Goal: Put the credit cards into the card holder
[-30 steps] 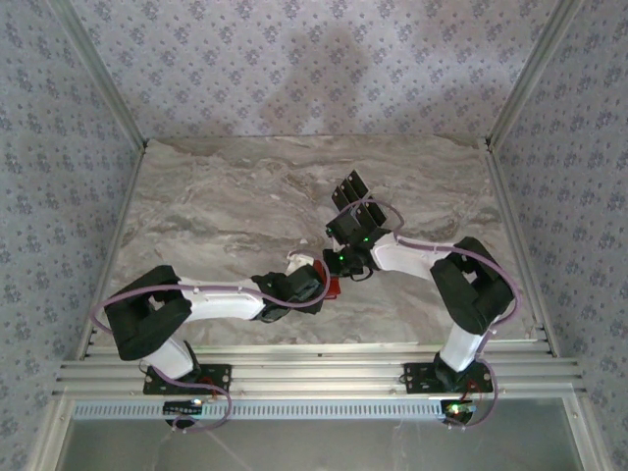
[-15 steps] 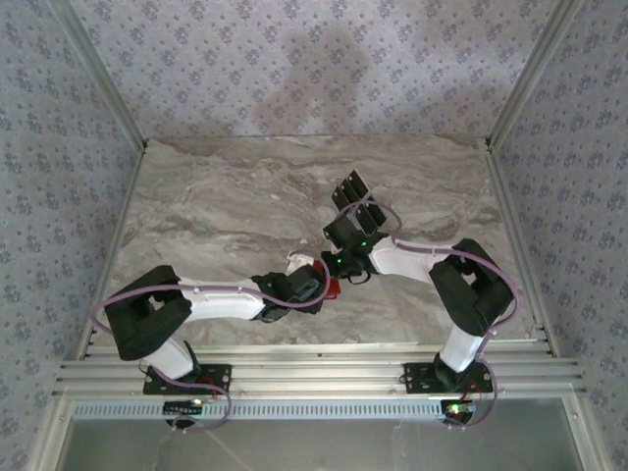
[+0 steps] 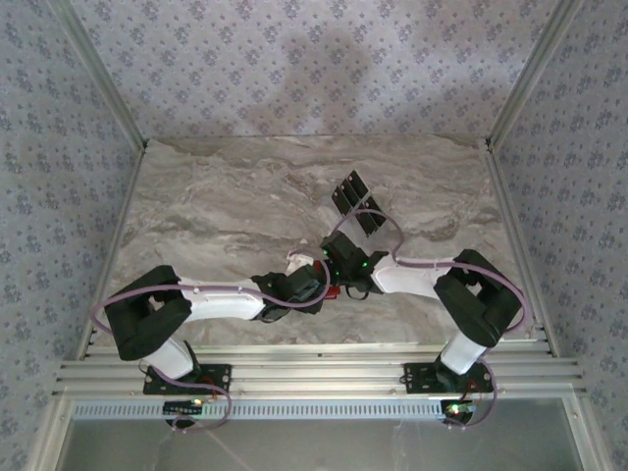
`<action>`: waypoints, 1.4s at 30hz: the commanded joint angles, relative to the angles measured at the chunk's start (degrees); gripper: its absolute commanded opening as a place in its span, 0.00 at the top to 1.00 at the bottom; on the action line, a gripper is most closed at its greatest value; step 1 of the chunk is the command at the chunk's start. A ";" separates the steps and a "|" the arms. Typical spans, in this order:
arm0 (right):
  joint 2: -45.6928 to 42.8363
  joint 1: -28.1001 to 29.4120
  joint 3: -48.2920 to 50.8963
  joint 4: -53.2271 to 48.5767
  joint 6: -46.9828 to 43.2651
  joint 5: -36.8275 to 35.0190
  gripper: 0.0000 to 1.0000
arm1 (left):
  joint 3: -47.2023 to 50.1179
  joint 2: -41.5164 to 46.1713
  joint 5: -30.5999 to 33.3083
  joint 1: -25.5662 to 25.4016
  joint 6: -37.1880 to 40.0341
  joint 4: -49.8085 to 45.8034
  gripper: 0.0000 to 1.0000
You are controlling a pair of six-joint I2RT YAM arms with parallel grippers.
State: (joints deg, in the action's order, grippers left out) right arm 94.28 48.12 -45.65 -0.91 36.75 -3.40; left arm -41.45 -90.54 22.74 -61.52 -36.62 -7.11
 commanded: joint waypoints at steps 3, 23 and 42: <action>1.57 2.46 8.59 -5.42 2.36 1.14 1.00 | 0.71 -2.01 0.41 -0.14 -0.31 -3.87 0.02; 6.02 9.62 13.31 -3.63 3.61 -4.13 1.00 | 2.33 0.27 1.20 -0.18 -1.23 -3.37 0.02; 8.02 6.75 12.86 -3.93 2.14 -0.68 1.00 | 6.85 9.86 4.78 -0.09 -0.87 -0.21 0.01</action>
State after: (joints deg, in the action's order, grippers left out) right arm 95.53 54.50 -37.93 13.78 40.01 -13.45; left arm -34.92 -81.08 26.41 -61.82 -37.69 -8.80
